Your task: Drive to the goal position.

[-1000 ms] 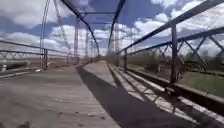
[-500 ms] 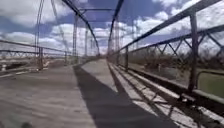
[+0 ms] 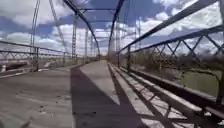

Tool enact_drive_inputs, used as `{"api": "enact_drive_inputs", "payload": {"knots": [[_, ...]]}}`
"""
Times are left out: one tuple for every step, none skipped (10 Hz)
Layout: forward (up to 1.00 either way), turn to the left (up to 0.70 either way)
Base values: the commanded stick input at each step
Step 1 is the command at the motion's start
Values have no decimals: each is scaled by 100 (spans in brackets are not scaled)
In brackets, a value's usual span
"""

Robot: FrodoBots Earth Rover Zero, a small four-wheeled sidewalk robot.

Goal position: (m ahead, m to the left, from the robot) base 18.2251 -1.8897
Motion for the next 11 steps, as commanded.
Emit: {"api": "enact_drive_inputs", "payload": {"knots": [[85,0],[85,0],[85,0],[85,0],[85,0],[85,0],[85,0],[85,0],[85,0],[85,0],[85,0]]}}
